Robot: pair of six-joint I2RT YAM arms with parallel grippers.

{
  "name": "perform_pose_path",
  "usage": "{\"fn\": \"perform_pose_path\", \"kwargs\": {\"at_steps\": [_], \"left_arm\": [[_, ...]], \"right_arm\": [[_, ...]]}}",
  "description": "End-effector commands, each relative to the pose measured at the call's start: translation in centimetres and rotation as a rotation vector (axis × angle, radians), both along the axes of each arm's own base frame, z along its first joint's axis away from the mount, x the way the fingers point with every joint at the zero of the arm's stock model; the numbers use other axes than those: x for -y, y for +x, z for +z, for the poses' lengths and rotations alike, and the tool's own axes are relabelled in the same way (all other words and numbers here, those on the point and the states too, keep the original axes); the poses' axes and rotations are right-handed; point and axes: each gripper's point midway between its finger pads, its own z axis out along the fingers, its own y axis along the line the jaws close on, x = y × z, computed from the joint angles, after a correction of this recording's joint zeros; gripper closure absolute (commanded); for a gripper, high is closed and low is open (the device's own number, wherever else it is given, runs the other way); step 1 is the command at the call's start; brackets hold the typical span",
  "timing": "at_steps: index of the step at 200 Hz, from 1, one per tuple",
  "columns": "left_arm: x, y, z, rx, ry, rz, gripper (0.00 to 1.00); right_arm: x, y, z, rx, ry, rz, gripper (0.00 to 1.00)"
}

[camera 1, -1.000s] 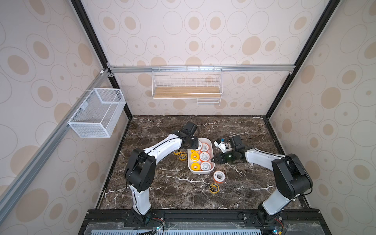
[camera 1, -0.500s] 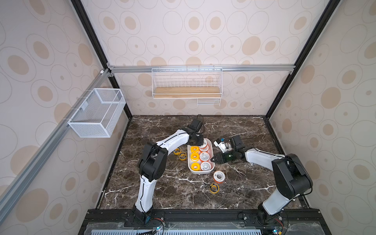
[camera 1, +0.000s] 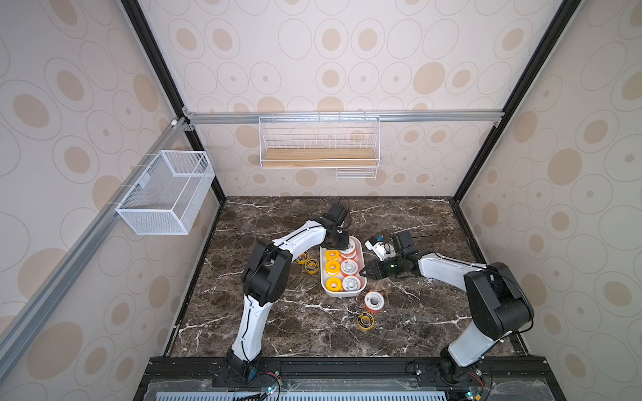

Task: Put the sealing tape into the storage box
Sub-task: Place the sealing tape in the storage box.

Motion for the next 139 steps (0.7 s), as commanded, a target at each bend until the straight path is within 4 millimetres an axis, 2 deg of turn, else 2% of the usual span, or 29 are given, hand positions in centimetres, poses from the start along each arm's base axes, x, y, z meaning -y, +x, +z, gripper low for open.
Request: {"fn": "perform_pose_path", "kwargs": {"at_steps": [1, 15, 45, 88, 115, 139], "left_arm": [[0.3, 0.6, 0.6, 0.001, -0.016, 0.001, 0.59], [0.5, 0.6, 0.8, 0.001, -0.023, -0.001, 0.53], [0.6, 0.5, 2.6, 0.024, -0.049, -0.008, 0.49], [0.6, -0.8, 8.3, 0.103, -0.137, -0.037, 0.48], [-1.1, -2.7, 11.4, 0.160, -0.137, -0.045, 0.47], [-3.4, -5.0, 13.7, 0.210, -0.147, -0.032, 0.48]], "right_arm": [[-0.1, 0.6, 0.4, 0.012, 0.002, 0.003, 0.68], [-0.1, 0.6, 0.4, 0.010, -0.001, 0.002, 0.67], [0.1, 0.7, 0.5, 0.023, -0.011, -0.005, 0.63], [1.1, 1.1, 1.0, 0.088, -0.052, -0.043, 0.58], [2.2, 1.6, 1.6, 0.159, -0.098, -0.091, 0.56], [3.5, 2.0, 2.1, 0.215, -0.146, -0.142, 0.55]]}}
